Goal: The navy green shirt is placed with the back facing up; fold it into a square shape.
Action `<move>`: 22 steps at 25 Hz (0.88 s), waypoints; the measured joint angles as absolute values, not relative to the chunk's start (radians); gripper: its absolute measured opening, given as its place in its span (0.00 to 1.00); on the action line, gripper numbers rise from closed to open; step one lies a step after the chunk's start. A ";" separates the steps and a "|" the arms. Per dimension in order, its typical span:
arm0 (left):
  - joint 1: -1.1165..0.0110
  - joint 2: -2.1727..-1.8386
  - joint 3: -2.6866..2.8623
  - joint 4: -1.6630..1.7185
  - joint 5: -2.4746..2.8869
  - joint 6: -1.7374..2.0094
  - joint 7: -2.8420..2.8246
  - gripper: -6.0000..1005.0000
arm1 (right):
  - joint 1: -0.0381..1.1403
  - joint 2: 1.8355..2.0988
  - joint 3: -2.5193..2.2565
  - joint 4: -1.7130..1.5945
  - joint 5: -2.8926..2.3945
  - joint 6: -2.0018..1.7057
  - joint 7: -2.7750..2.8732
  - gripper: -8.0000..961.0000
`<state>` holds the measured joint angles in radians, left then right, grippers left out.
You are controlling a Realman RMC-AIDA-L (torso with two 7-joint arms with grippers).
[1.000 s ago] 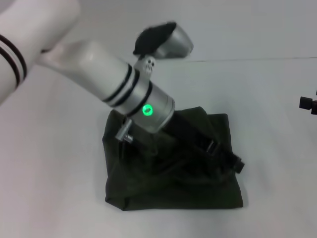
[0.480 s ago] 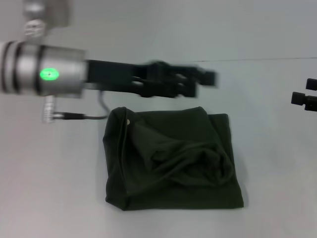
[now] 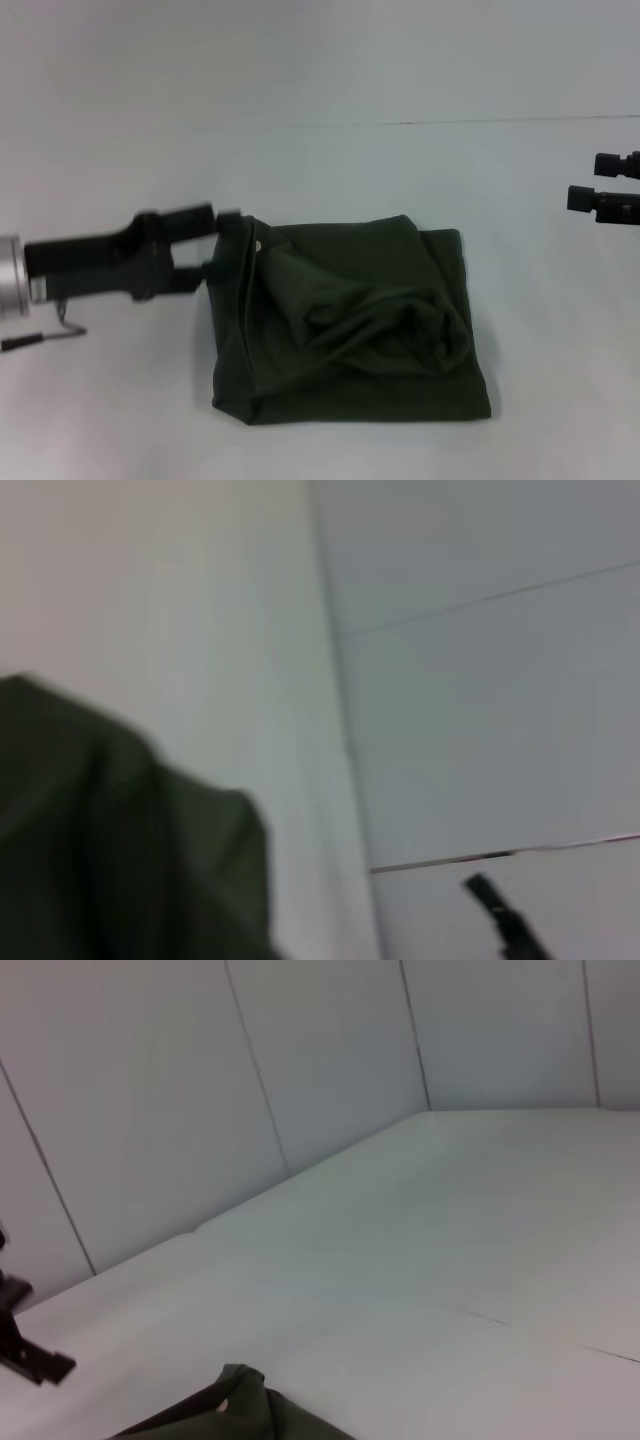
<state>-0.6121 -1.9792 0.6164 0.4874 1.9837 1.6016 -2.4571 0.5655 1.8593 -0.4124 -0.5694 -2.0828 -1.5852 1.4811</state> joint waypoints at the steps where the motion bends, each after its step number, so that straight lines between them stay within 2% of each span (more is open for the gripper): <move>1: -0.604 -1.978 0.626 0.485 1.999 1.589 -2.468 0.88 | 0.566 1.859 -0.414 -0.569 -2.083 -1.585 1.483 0.98; 7: -0.602 -1.979 0.637 0.462 2.074 1.560 -2.486 0.88 | 0.569 1.859 -0.428 -0.570 -2.084 -1.584 1.485 0.98; 22: -0.631 -2.024 0.683 0.448 2.123 1.523 -2.488 0.87 | 0.576 1.866 -0.439 -0.570 -2.087 -1.574 1.483 0.98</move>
<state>-0.6309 -2.0241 0.6828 0.4479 2.1232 1.5228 -2.4879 0.5758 1.8659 -0.4390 -0.5705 -2.0871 -1.5742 1.4827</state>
